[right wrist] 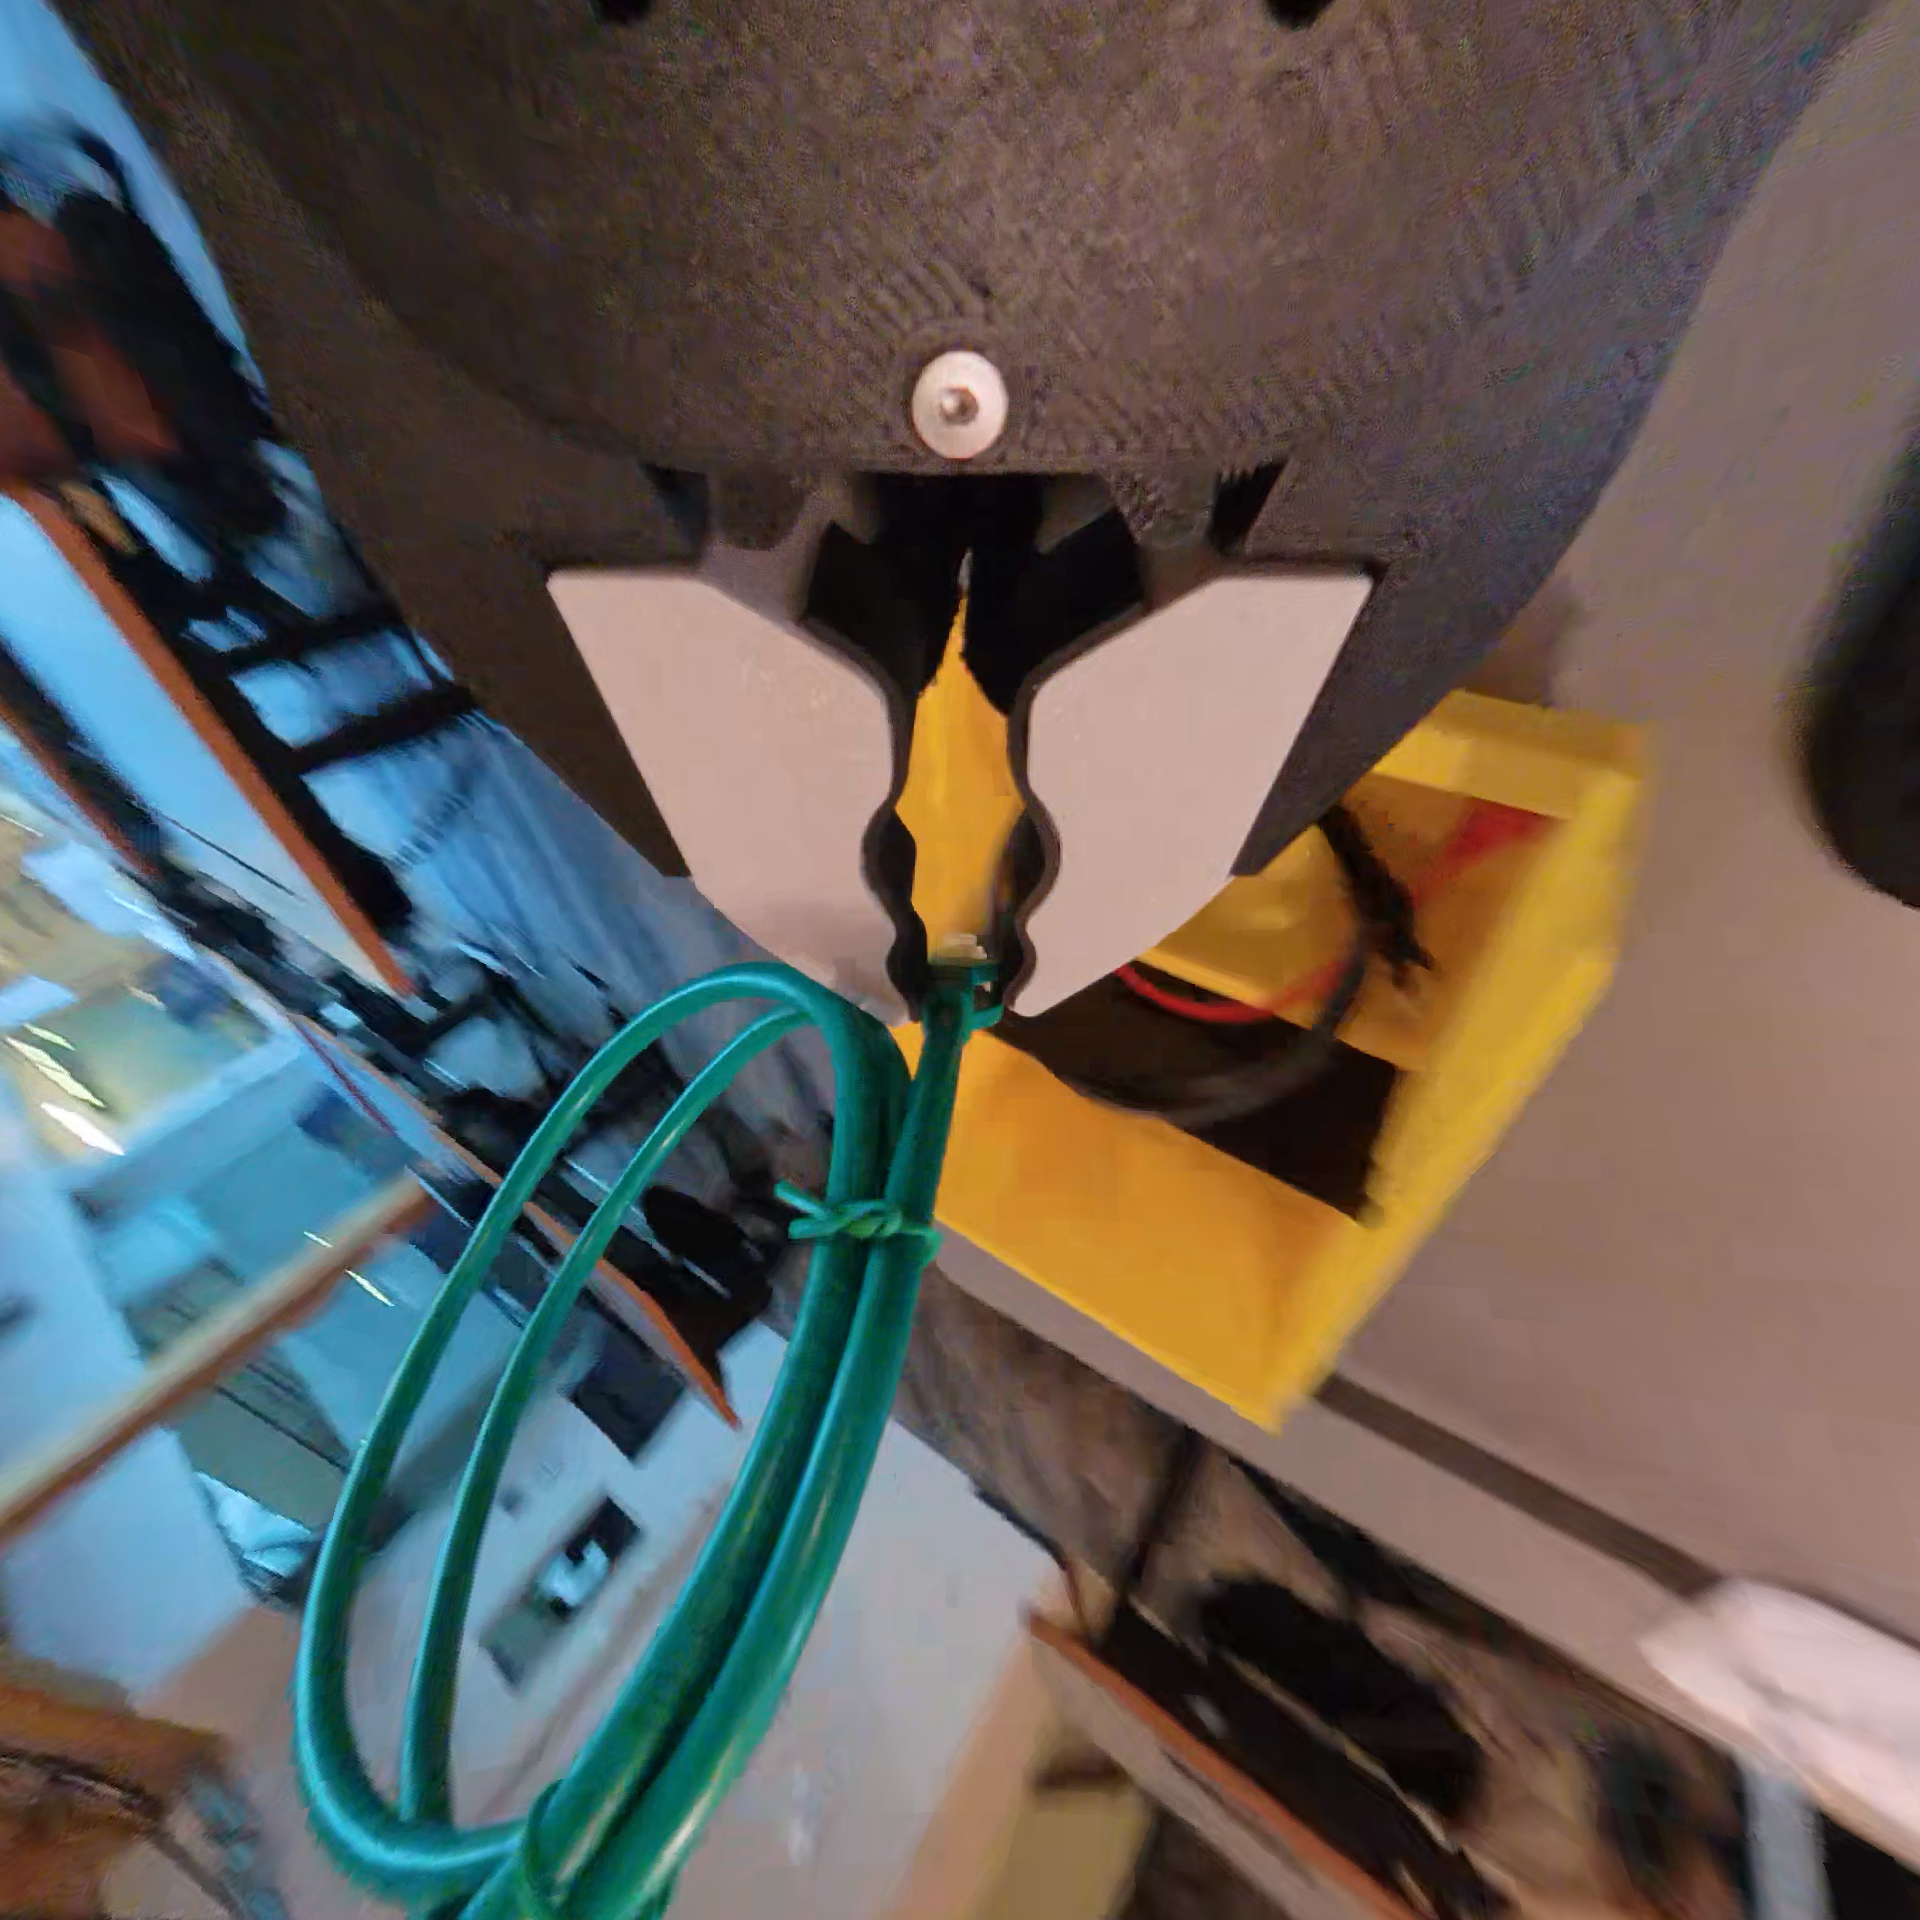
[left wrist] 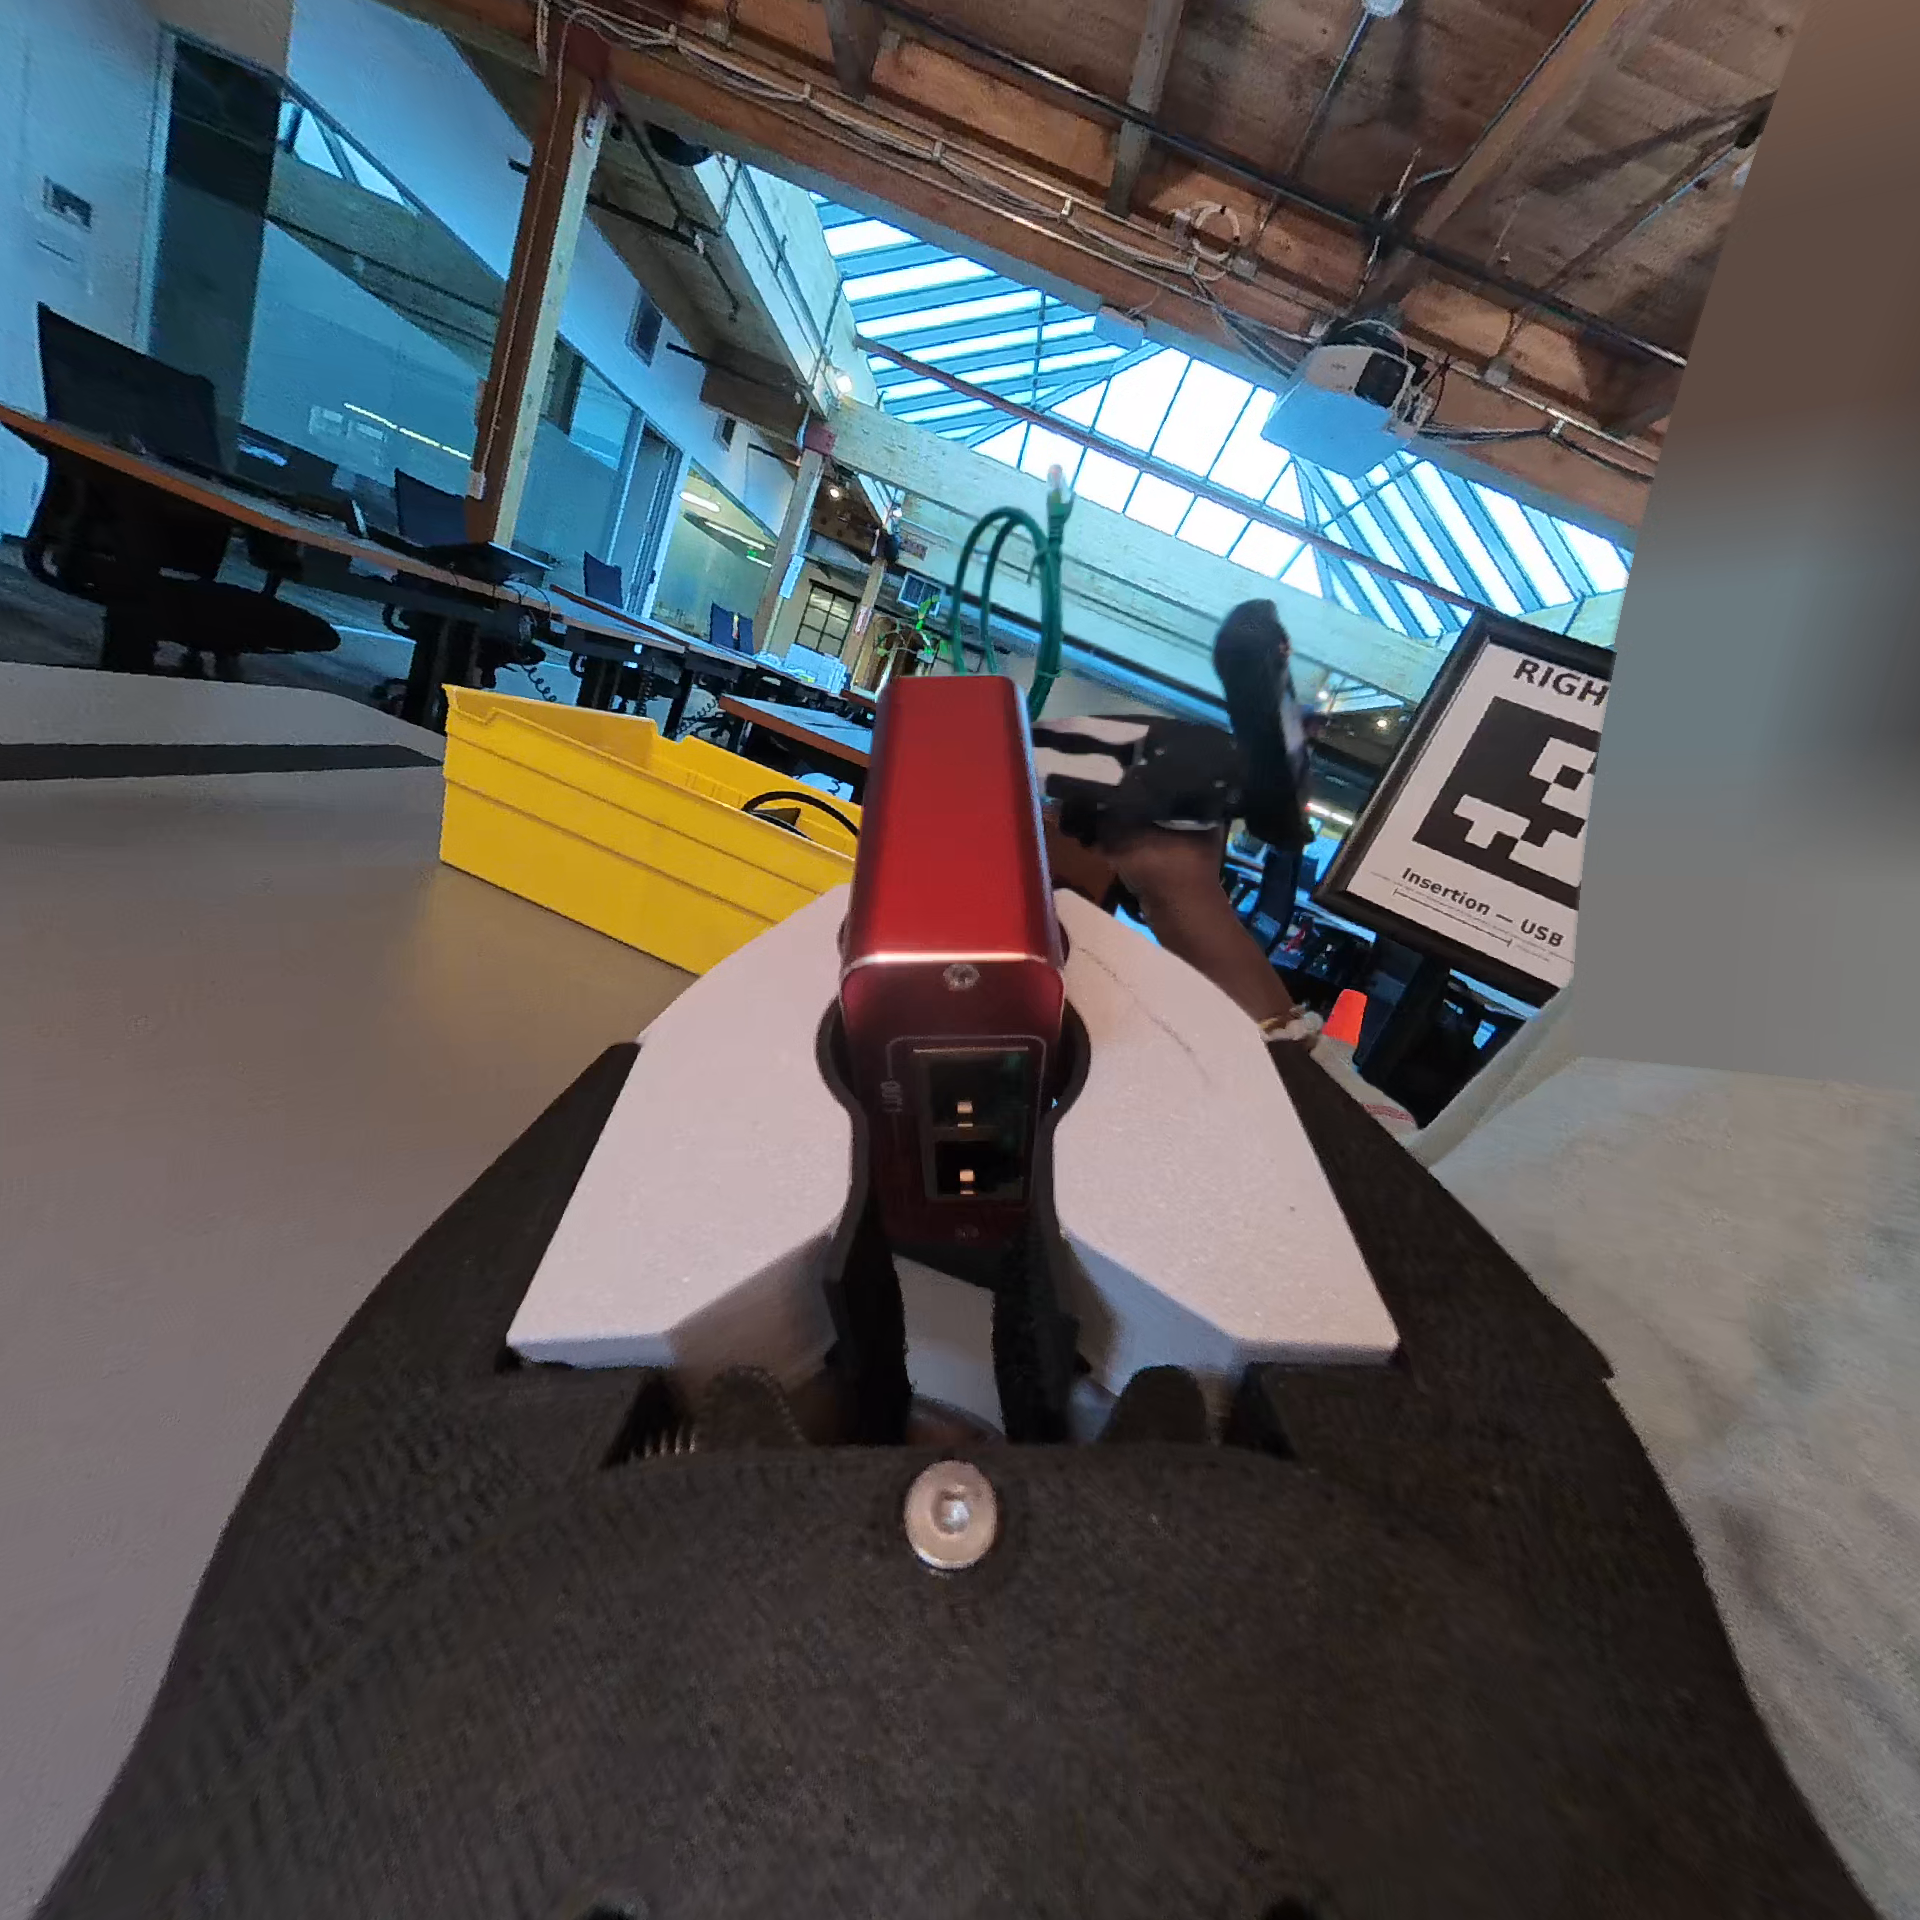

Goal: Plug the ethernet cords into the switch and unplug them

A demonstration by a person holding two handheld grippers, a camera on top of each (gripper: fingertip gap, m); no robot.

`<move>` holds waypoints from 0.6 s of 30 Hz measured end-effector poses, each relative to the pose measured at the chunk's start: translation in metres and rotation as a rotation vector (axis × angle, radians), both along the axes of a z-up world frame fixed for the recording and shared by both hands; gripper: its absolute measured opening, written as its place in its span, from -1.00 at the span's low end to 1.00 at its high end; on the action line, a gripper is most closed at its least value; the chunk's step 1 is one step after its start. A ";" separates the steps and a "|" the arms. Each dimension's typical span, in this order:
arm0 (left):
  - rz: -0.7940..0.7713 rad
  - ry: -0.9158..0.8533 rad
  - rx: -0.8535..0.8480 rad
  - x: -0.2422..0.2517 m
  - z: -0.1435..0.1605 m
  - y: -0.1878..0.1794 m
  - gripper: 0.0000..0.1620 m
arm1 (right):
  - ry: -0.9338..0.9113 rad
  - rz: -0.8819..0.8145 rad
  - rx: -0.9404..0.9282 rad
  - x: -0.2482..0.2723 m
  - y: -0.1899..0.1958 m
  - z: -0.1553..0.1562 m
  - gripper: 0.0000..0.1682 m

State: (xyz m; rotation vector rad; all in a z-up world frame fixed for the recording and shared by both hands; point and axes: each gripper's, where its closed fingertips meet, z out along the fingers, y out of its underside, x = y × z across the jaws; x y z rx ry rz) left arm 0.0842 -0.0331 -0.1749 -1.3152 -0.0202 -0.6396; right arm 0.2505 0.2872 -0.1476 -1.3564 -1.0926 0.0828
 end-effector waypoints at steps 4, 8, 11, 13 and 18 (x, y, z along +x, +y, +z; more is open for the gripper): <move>-0.006 0.025 -0.019 0.004 -0.003 0.002 -0.66 | -0.122 -0.119 -0.055 -0.002 0.024 -0.041 -0.84; -0.009 0.026 -0.035 0.004 -0.006 0.003 -0.65 | -0.217 -0.094 -0.304 -0.021 0.025 -0.099 -0.84; -0.013 0.013 -0.041 0.003 -0.007 0.003 -0.66 | -0.195 0.045 -0.626 -0.045 0.009 -0.140 -0.69; -0.012 0.014 -0.036 0.003 -0.006 0.003 -0.65 | -0.057 0.153 -0.762 -0.058 -0.001 -0.136 -0.49; -0.023 0.018 -0.045 0.005 -0.007 0.003 -0.65 | 0.073 0.231 -0.756 -0.048 -0.003 -0.106 -0.65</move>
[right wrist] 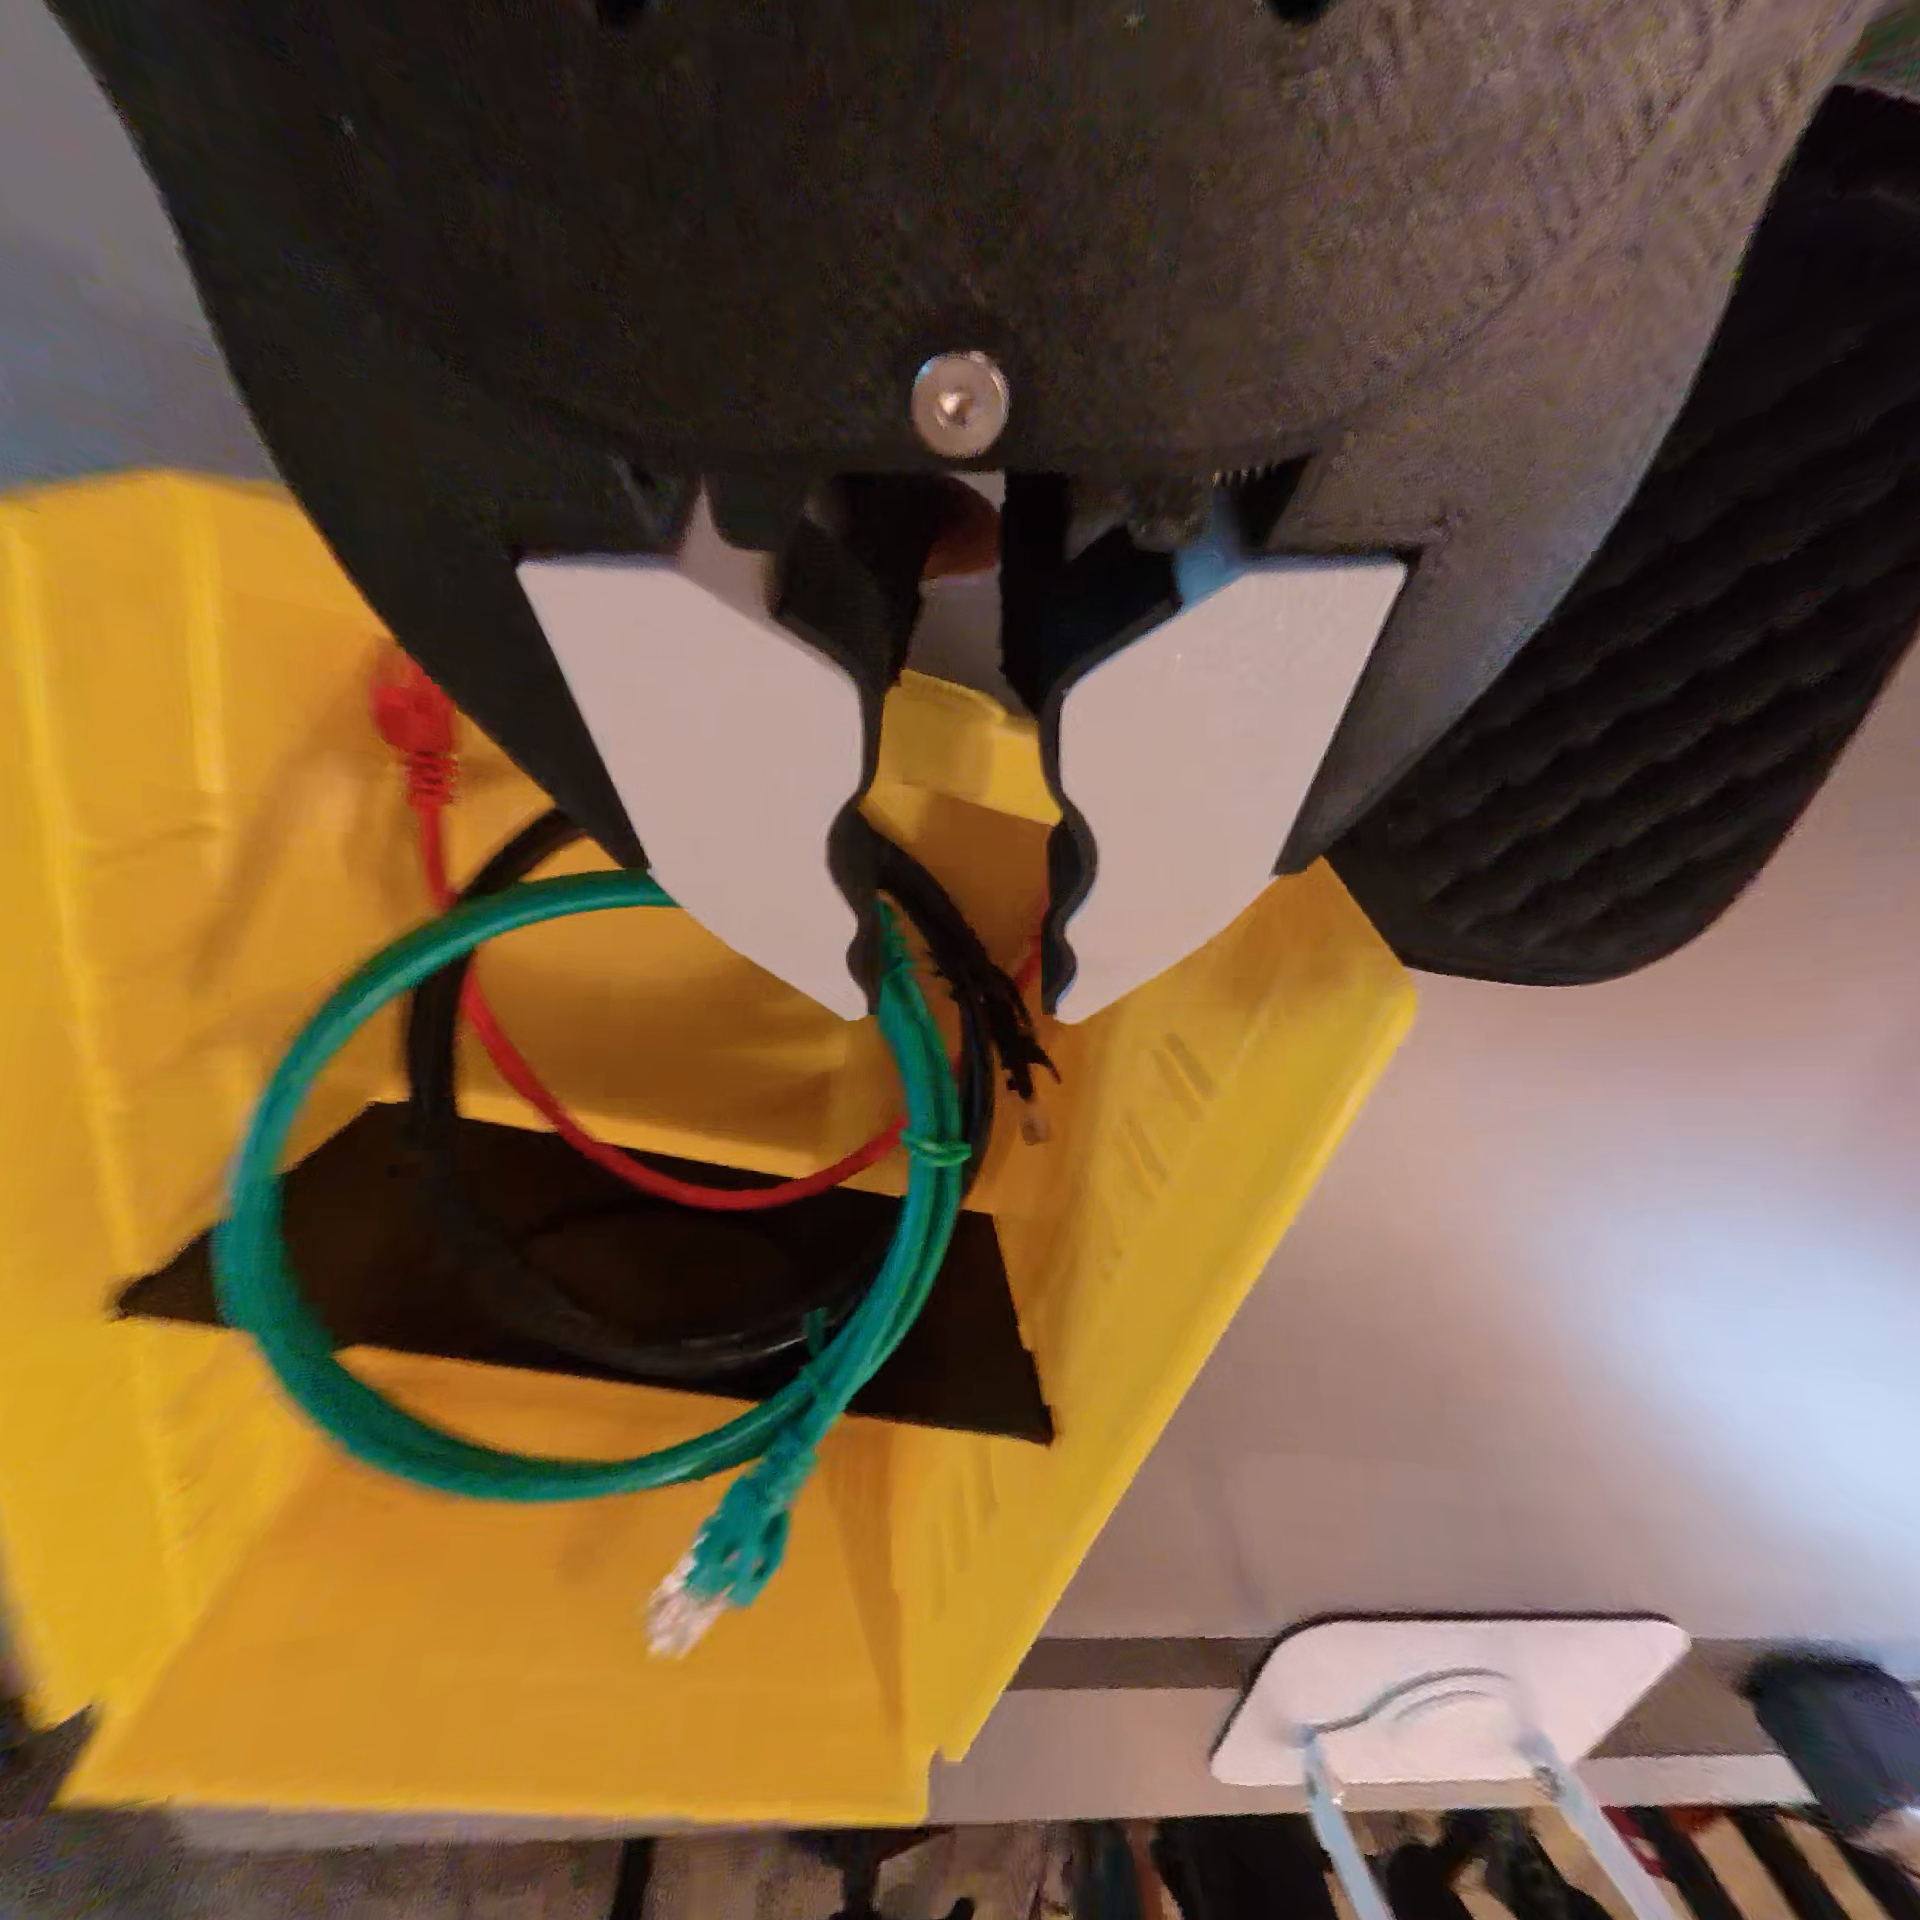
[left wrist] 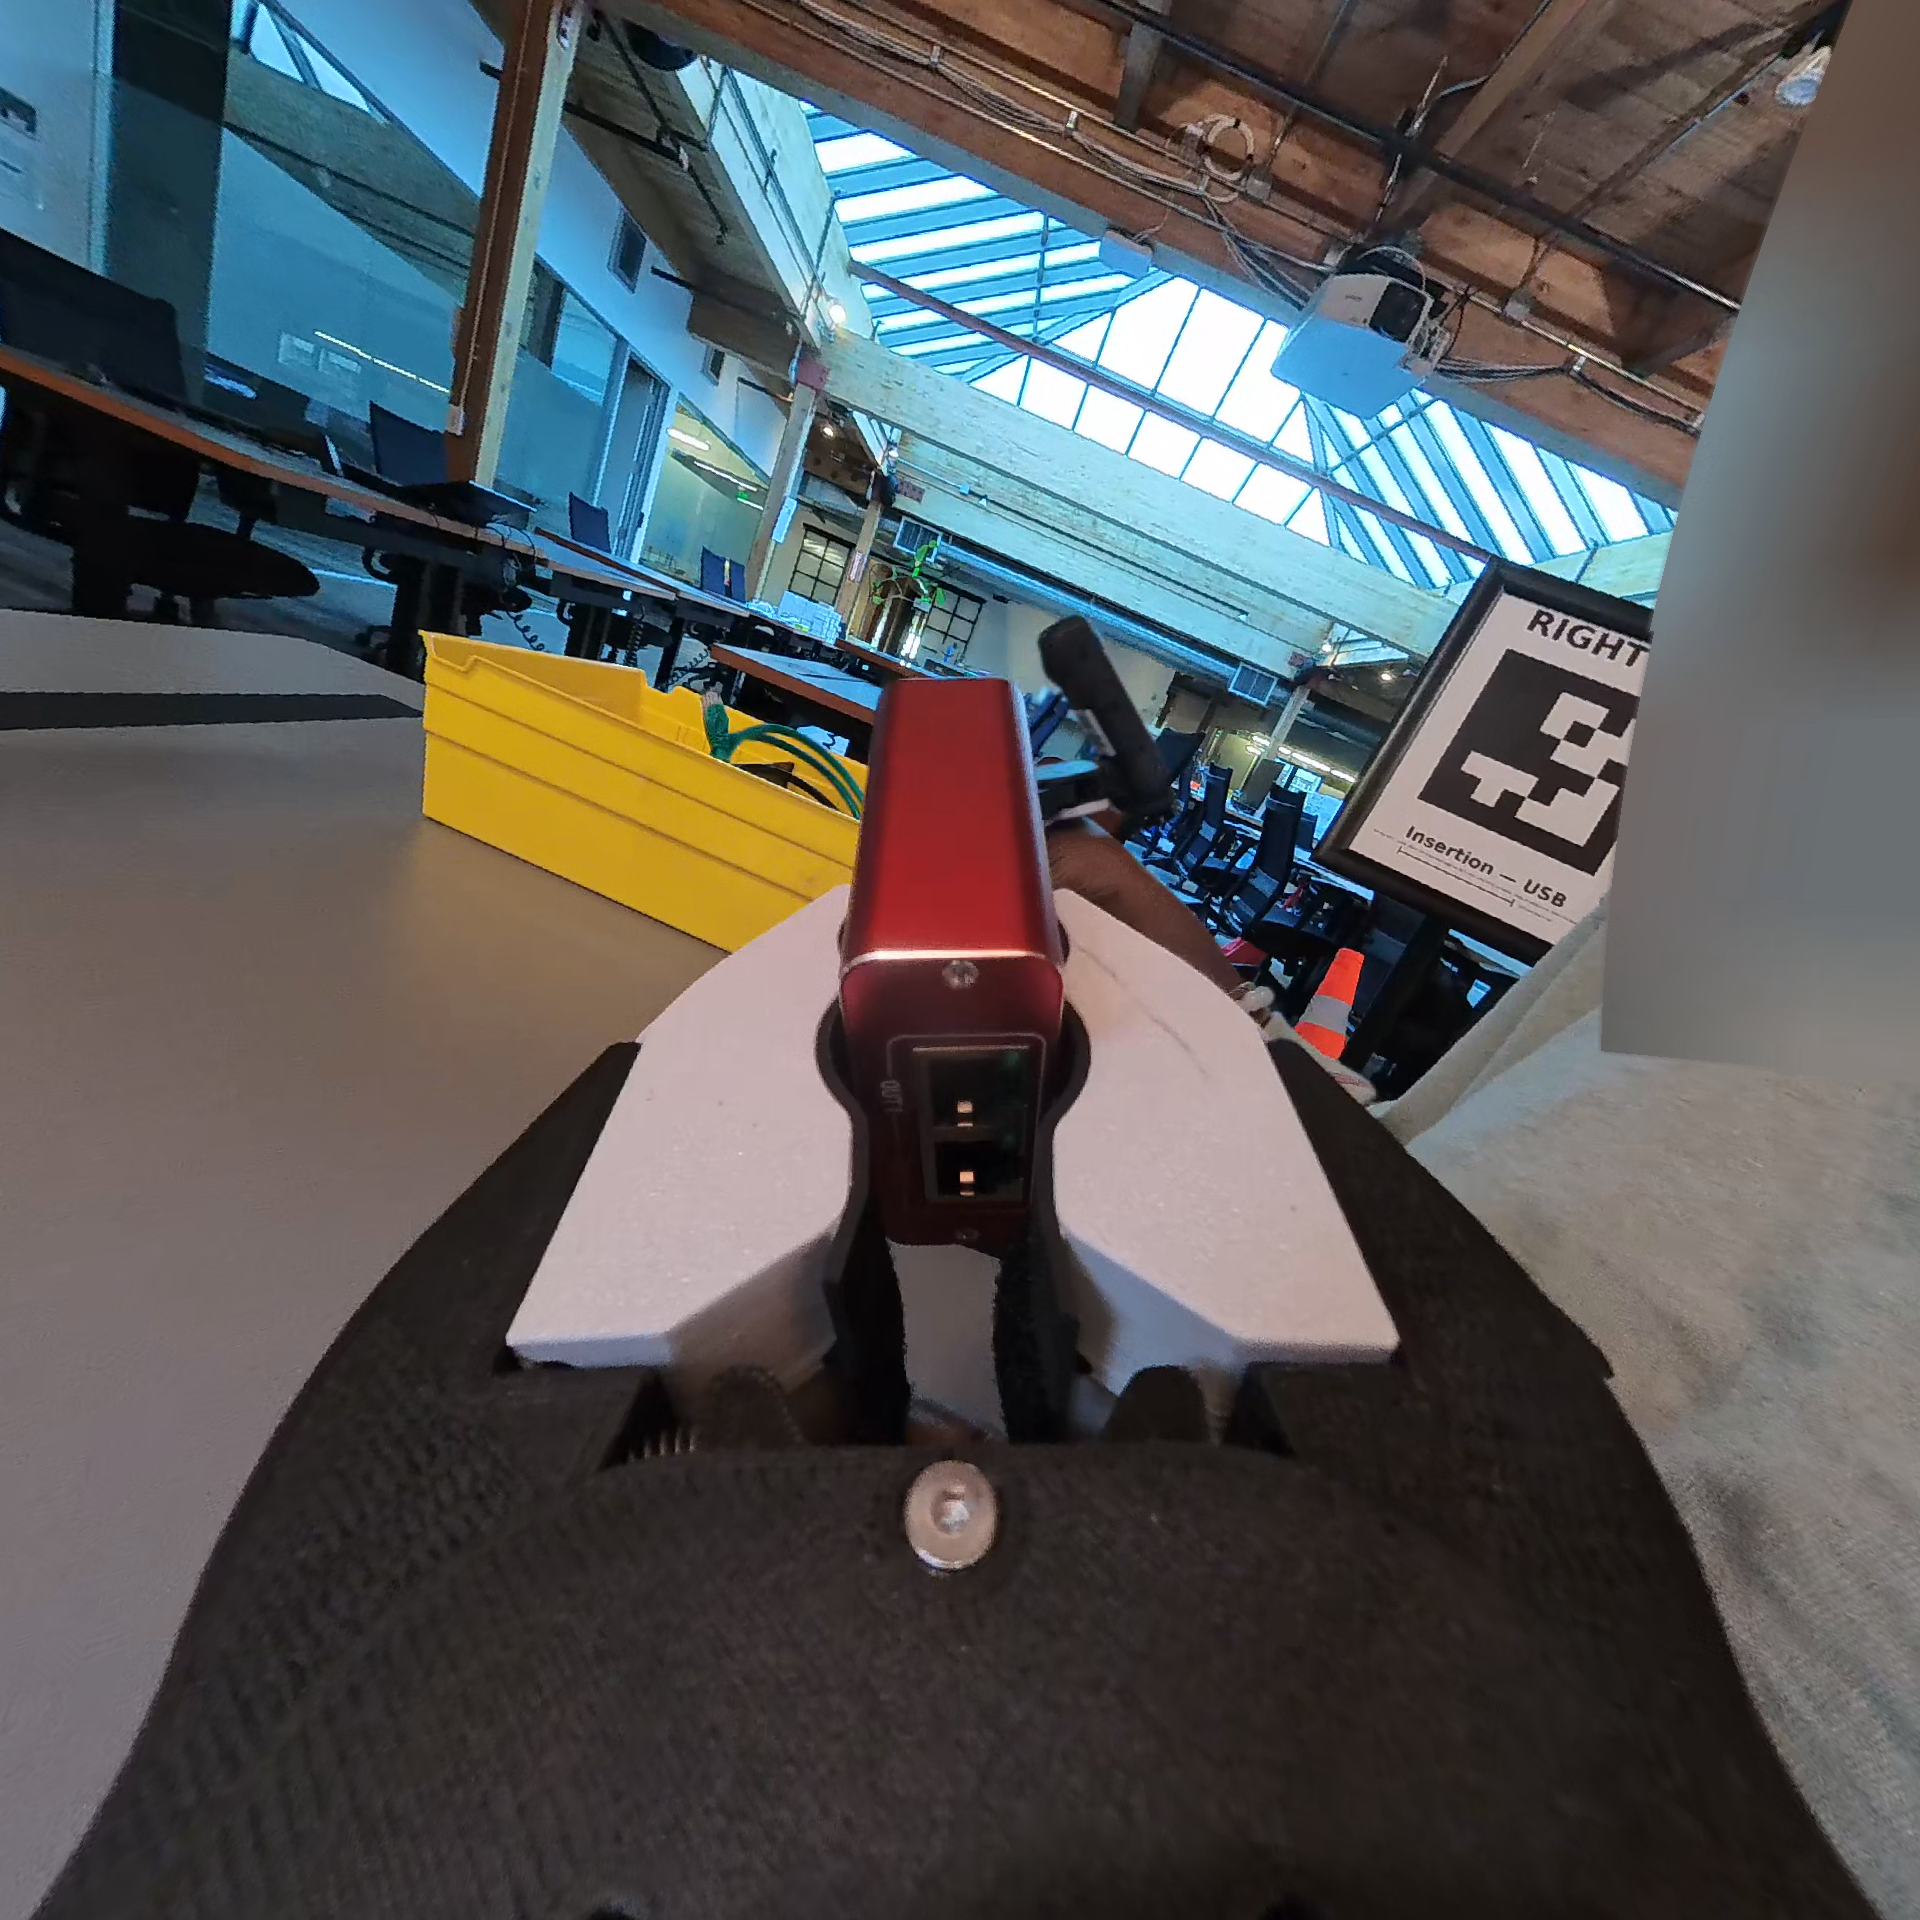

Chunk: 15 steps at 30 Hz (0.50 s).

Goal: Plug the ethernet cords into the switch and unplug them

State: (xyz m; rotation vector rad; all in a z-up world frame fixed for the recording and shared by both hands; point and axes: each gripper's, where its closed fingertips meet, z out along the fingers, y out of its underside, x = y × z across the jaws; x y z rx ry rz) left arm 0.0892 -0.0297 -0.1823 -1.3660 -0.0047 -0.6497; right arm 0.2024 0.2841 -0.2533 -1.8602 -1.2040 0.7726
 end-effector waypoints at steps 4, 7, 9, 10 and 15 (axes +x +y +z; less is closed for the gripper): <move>0.002 0.000 0.001 0.000 0.000 0.000 -0.66 | 0.032 -0.016 0.251 0.000 0.013 0.022 -0.60; 0.013 0.008 -0.004 -0.001 -0.001 0.001 -0.65 | -0.040 -0.099 0.353 -0.002 0.035 0.015 -0.67; 0.015 0.013 -0.006 0.000 -0.001 0.001 -0.66 | -0.143 -0.171 0.376 0.001 0.052 0.001 -0.82; 0.016 0.012 -0.007 -0.001 -0.001 0.001 -0.65 | -0.190 -0.172 0.358 -0.001 0.055 -0.009 -0.83; 0.025 0.013 -0.016 -0.002 -0.003 0.002 -0.66 | -0.408 -0.064 0.141 -0.002 0.041 -0.047 -0.85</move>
